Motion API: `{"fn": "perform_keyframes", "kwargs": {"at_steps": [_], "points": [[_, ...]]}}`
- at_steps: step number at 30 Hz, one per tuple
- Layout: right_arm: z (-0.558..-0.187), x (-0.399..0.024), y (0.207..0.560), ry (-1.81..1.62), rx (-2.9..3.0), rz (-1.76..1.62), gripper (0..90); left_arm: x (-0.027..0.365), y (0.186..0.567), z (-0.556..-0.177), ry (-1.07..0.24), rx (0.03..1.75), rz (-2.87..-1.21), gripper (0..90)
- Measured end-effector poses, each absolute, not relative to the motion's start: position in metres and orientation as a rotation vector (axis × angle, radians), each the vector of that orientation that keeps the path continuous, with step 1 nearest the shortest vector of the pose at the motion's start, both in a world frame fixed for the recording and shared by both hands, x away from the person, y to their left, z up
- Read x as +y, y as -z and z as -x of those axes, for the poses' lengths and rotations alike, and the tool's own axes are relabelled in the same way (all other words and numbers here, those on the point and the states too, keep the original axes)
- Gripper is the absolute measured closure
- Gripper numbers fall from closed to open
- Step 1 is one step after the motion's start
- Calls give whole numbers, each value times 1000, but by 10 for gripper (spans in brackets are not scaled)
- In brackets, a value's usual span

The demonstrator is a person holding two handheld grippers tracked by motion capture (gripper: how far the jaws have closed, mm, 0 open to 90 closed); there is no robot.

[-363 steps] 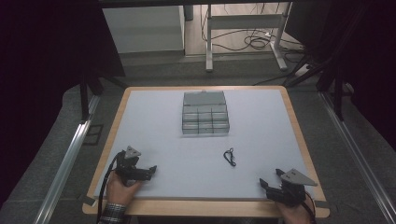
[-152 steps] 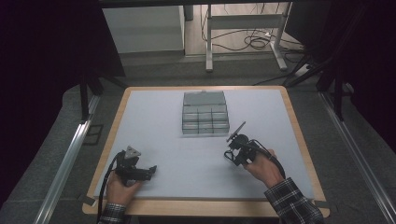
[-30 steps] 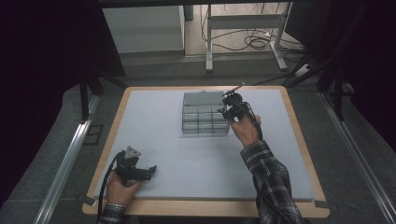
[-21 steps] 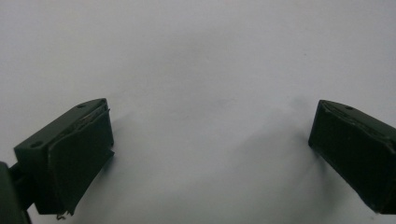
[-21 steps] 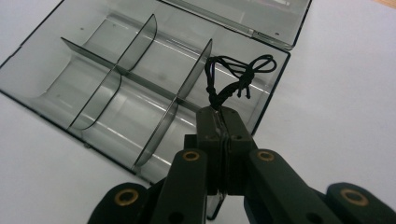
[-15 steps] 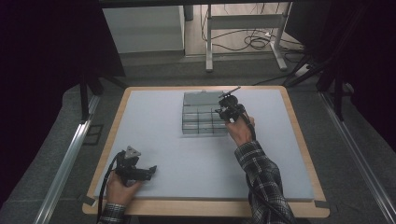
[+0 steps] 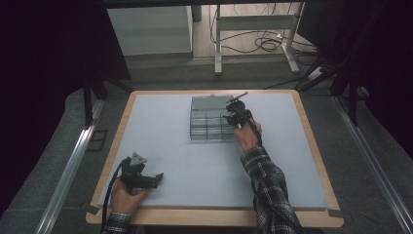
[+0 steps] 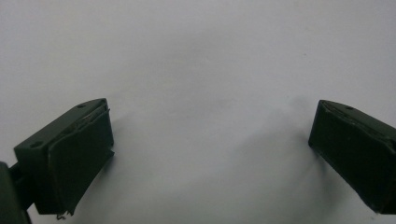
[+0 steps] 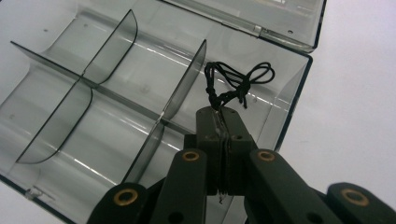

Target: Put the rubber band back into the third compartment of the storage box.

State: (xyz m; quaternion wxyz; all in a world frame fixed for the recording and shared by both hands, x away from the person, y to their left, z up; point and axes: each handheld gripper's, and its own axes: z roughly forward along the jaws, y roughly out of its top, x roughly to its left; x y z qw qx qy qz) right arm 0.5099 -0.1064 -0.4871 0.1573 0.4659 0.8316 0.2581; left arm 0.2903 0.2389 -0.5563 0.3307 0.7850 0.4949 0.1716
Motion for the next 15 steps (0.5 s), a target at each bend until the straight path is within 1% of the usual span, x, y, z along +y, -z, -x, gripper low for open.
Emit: {"fn": "perform_keyframes", "kwargs": {"at_steps": [10, 15], "points": [[-518, -103, 492, -722, 2375, -1346, 864, 239, 556, -290, -448, 1293, -2054, 0], [-519, -103, 493, -724, 2372, -1341, 801, 239, 556, -290, -449, 1295, -2049, 0]]}}
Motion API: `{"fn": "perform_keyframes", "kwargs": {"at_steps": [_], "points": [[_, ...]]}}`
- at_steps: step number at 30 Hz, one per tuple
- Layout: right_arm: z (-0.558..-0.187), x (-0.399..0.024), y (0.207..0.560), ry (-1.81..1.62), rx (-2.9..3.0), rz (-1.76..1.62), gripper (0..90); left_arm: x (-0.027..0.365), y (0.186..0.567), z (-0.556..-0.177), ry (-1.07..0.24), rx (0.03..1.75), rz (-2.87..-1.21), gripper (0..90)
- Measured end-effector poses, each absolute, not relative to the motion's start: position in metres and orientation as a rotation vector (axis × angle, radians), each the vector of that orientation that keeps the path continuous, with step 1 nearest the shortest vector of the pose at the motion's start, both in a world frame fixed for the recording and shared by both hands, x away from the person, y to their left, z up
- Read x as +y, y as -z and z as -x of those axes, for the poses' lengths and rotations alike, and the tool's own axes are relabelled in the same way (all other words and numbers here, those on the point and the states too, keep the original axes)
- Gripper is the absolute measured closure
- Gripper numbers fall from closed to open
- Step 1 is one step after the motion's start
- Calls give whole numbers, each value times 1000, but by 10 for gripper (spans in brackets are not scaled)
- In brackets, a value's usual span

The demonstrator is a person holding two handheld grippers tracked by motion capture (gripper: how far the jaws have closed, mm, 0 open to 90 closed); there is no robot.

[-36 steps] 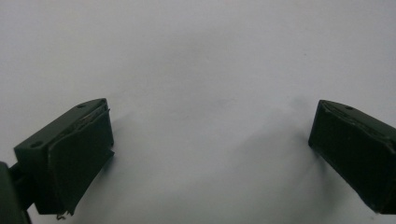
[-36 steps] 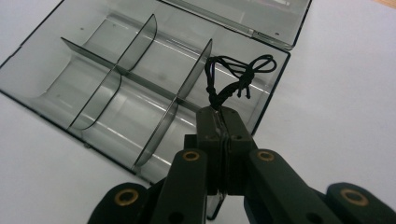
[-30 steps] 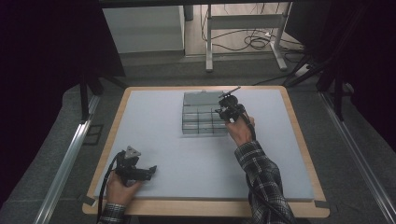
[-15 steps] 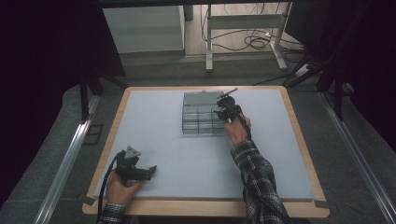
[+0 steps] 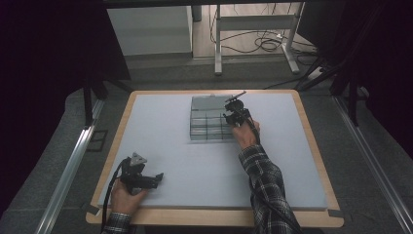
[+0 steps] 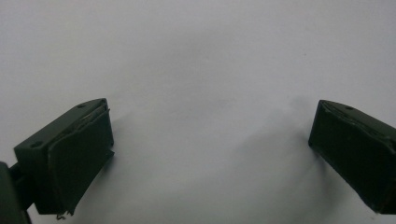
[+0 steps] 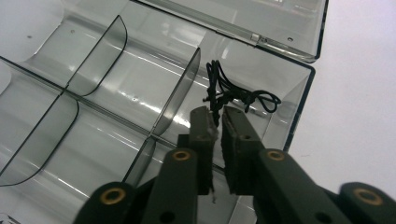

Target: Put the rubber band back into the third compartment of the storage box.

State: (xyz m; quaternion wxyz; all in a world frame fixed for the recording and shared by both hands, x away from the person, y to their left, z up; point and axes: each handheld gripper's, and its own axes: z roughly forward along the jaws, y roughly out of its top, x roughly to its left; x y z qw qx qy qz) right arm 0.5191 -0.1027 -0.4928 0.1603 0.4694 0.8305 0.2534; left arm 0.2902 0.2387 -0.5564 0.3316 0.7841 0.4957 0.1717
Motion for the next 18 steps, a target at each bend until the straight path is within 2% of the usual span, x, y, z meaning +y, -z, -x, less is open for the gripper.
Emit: {"fn": "perform_keyframes", "kwargs": {"at_steps": [7, 18], "points": [[-515, -103, 485, -744, 2372, -1328, 753, 239, 556, -290, -449, 1293, -2054, 0], [-507, -110, 475, -770, 2366, -1317, 729, 239, 556, -290, -449, 1294, -2053, 0]]}}
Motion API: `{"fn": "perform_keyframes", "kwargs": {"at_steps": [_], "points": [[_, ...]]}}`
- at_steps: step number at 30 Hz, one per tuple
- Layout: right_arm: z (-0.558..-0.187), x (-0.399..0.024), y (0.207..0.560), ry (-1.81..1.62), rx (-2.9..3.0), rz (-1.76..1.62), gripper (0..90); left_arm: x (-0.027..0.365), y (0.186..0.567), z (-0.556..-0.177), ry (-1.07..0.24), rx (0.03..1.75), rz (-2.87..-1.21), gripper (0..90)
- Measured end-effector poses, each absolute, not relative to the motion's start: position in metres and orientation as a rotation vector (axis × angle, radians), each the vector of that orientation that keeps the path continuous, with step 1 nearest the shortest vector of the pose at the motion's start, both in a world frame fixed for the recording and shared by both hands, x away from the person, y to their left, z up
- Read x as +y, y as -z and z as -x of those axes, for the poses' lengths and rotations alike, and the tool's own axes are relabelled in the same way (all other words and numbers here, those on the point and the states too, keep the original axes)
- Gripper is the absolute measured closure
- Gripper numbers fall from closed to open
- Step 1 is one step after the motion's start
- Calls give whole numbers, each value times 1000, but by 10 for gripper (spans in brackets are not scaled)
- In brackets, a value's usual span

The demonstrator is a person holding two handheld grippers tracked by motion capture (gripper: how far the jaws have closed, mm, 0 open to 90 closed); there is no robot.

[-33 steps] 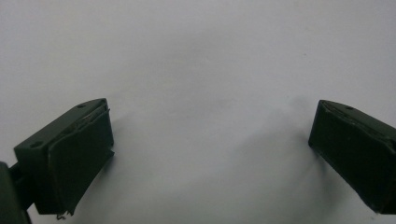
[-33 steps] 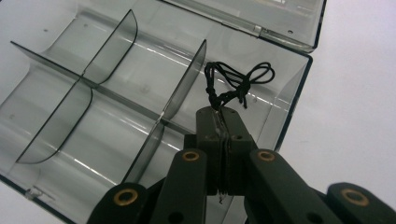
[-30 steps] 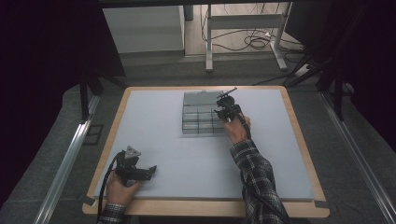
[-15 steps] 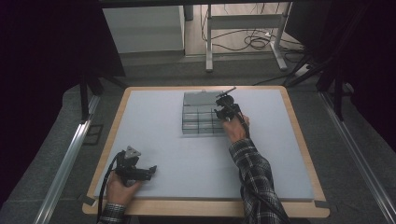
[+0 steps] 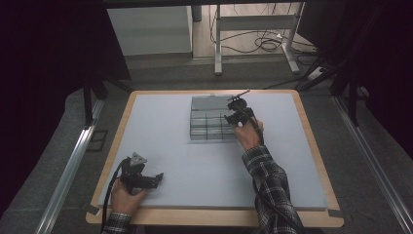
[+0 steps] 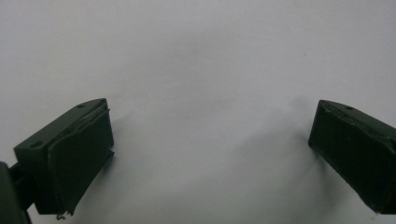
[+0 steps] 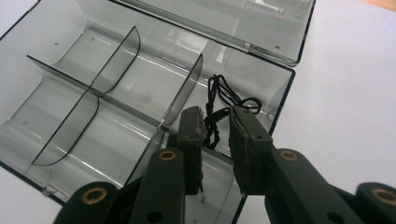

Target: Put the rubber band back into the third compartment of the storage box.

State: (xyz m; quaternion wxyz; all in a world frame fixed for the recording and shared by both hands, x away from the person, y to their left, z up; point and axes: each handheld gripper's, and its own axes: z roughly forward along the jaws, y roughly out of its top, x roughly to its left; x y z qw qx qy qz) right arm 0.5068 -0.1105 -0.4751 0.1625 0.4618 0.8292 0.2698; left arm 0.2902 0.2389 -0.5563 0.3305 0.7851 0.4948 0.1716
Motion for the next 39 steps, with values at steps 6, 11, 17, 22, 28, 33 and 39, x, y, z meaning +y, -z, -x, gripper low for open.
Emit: {"fn": "perform_keyframes", "kwargs": {"at_steps": [6, 11, 17, 22, 28, 33, 39], "points": [[-503, -114, 474, -785, 2374, -1311, 704, 239, 556, -290, -449, 1296, -2047, 0], [-499, -114, 474, -795, 2387, -1293, 671, 239, 556, -290, -449, 1294, -2053, 0], [-494, -114, 472, -805, 2398, -1269, 647, 239, 556, -290, -449, 1293, -2053, 0], [-487, -112, 468, -818, 2410, -1235, 622, 239, 556, -290, -449, 1295, -2049, 0], [-480, -111, 466, -834, 2424, -1203, 591, 239, 556, -290, -449, 1295, -2049, 0], [-475, -111, 464, -840, 2431, -1180, 567, 239, 556, -290, -449, 1295, -2049, 0], [-467, -115, 462, -855, 2439, -1152, 510, 239, 556, -290, -450, 1296, -2049, 0]]}}
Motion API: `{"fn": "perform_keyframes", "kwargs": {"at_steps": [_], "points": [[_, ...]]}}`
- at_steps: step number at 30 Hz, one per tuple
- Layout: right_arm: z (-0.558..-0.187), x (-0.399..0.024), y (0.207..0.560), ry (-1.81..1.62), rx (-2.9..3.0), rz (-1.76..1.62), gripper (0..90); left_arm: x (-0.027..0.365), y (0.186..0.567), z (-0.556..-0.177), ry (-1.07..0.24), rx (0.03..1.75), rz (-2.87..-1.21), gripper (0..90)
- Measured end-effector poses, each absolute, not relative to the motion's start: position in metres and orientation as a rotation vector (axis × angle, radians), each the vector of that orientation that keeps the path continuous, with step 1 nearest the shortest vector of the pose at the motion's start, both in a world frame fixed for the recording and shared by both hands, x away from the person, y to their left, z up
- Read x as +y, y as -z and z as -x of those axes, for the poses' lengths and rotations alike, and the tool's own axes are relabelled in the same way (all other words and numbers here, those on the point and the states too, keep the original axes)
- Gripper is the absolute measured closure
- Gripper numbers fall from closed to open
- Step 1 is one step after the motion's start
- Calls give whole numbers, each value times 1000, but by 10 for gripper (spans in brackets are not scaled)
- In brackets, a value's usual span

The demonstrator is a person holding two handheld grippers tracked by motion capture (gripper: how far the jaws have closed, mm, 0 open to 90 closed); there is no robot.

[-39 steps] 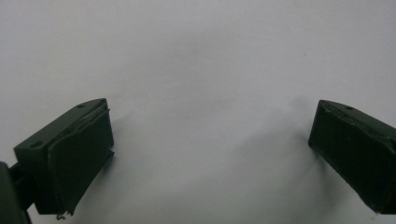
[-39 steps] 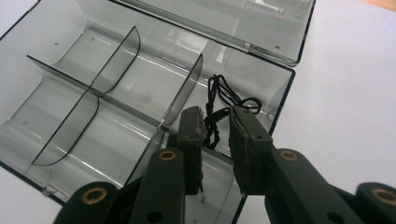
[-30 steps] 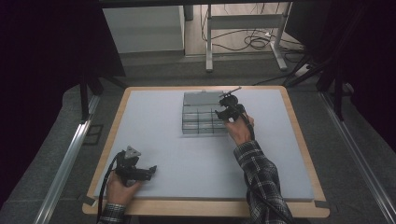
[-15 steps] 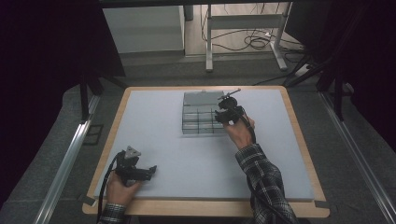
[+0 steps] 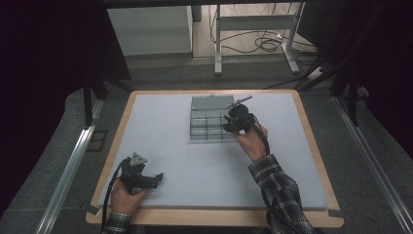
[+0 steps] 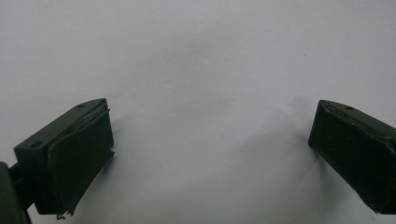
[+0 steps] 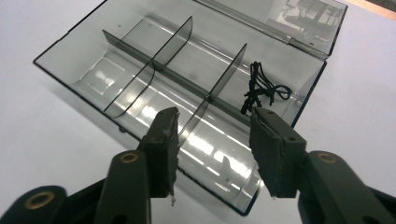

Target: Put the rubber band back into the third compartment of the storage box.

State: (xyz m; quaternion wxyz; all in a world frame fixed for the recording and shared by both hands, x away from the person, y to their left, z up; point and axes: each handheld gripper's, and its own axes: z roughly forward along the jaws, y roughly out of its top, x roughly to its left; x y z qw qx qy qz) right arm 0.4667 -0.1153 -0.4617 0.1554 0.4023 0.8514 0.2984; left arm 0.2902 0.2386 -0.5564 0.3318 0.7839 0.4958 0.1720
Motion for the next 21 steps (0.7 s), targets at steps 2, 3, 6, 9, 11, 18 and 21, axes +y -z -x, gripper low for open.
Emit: {"fn": "perform_keyframes", "kwargs": {"at_steps": [2, 3, 6, 9, 11, 18, 21], "points": [[-464, -117, 462, -858, 2439, -1144, 495, 239, 556, -290, -449, 1296, -2048, 0], [-463, -118, 461, -859, 2440, -1142, 486, 239, 556, -290, -449, 1295, -2049, 0], [-459, -120, 461, -869, 2441, -1124, 462, 239, 556, -290, -450, 1296, -2048, 0], [-456, -120, 460, -873, 2444, -1106, 431, 239, 556, -290, -450, 1296, -2048, 0], [-453, -120, 460, -863, 2442, -1090, 412, 239, 556, -290, -449, 1296, -2049, 0], [-444, -120, 460, -864, 2460, -1049, 363, 239, 556, -290, -450, 1296, -2049, 0], [-439, -121, 461, -870, 2470, -1027, 341, 239, 556, -290, -450, 1296, -2049, 0]]}}
